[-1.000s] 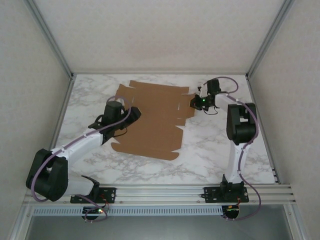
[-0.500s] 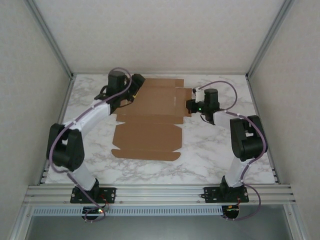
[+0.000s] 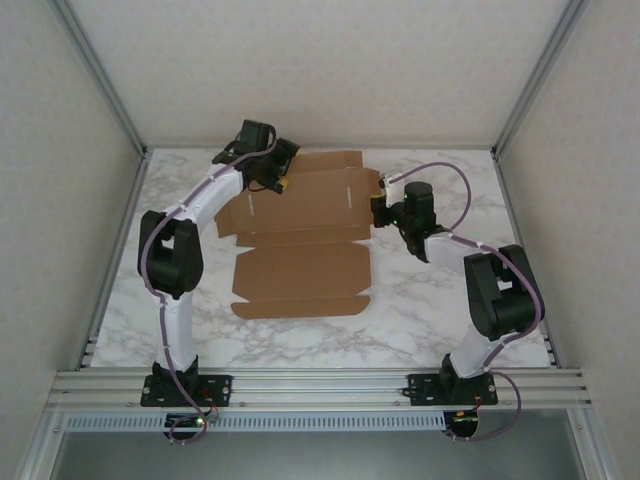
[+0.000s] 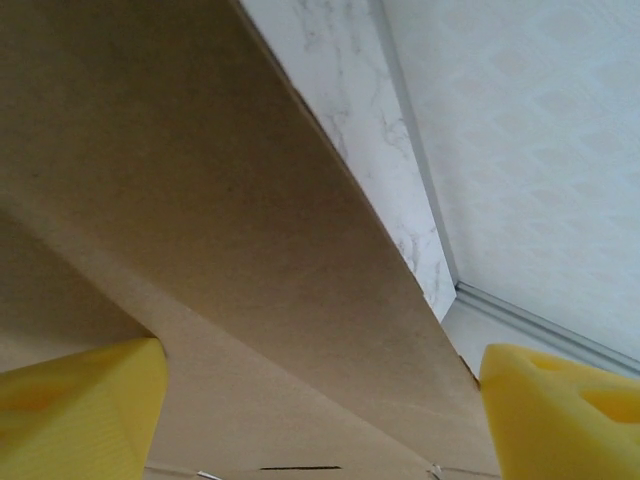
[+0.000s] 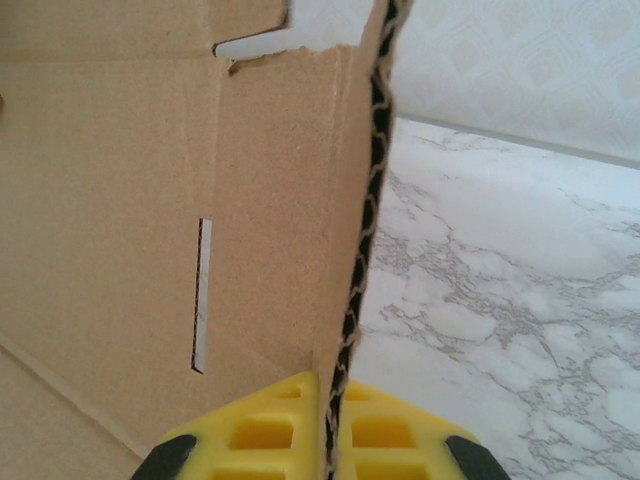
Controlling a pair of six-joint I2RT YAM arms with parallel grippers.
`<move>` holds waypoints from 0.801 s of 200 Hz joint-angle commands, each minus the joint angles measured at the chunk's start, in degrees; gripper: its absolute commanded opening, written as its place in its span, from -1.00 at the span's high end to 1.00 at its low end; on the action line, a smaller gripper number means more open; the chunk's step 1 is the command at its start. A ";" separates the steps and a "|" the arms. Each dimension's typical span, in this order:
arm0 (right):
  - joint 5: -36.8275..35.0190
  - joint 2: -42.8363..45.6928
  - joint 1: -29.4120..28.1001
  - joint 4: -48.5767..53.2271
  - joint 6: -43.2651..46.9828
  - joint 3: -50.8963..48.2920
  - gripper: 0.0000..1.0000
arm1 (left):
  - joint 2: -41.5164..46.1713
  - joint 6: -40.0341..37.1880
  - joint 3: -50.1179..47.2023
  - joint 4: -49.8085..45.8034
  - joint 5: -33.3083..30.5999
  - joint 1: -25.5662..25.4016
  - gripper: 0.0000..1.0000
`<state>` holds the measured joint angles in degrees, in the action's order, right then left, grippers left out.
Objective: Fold the paper box
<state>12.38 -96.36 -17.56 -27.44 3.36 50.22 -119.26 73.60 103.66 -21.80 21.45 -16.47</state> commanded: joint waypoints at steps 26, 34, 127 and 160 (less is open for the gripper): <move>-3.15 2.93 -0.82 -3.34 2.80 -1.74 1.00 | -0.79 1.02 1.60 -3.76 -0.27 1.53 -0.44; -3.48 2.93 -0.82 -3.34 2.80 -1.79 1.00 | -0.51 0.94 1.11 -3.48 -0.20 1.62 -0.37; -8.01 3.81 -1.03 -3.79 1.24 -2.34 0.99 | 2.51 1.10 -2.82 -0.24 0.91 1.79 0.31; -9.48 3.81 -1.07 -3.93 0.14 -2.27 0.97 | 4.45 1.02 -4.26 0.32 1.58 0.81 0.23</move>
<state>7.79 -94.91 -19.05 -27.68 4.05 48.14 -117.86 74.70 101.45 -19.51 24.67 -16.03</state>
